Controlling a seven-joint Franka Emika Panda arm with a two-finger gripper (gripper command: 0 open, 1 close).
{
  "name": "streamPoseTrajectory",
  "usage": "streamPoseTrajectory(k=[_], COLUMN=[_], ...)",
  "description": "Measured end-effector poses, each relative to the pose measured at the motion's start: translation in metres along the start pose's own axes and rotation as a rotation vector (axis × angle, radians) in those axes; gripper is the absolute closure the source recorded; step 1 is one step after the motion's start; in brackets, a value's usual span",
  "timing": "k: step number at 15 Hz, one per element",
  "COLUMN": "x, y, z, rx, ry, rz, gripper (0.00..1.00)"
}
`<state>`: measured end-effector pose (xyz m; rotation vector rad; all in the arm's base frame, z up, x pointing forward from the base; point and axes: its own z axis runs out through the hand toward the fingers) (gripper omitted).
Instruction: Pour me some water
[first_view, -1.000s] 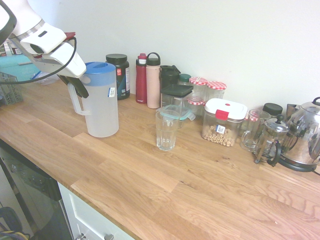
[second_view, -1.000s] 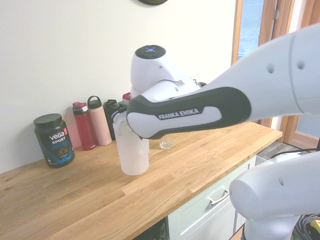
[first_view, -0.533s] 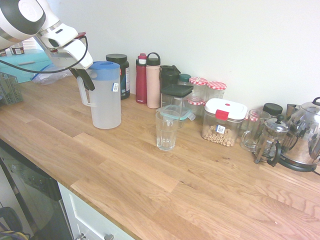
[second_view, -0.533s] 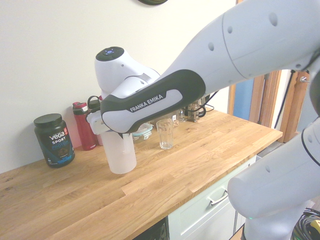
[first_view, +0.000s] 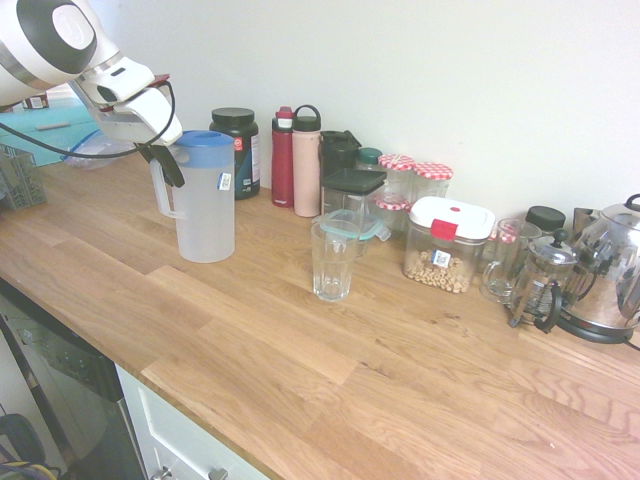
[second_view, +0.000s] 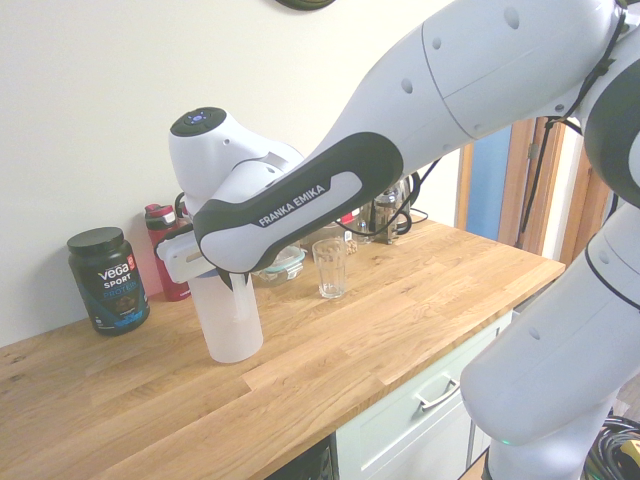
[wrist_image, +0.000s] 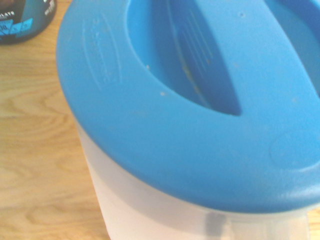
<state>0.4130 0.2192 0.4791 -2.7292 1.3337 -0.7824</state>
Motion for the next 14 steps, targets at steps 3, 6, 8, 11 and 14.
streamPoseTrajectory(k=[3,6,8,11,14], x=[-0.002,-0.007,-0.012,-0.017,-0.042], y=[-0.001,-0.001,-0.002,0.002,0.023], z=[0.001,-0.001,-0.005,-0.005,-0.019], rx=[0.005,0.011,0.017,-0.008,-0.111], ry=[0.005,0.004,-0.004,-0.018,-0.129], rz=[0.008,0.010,0.003,-0.002,-0.003], gripper=[0.00,0.00,0.00,0.00,0.00])
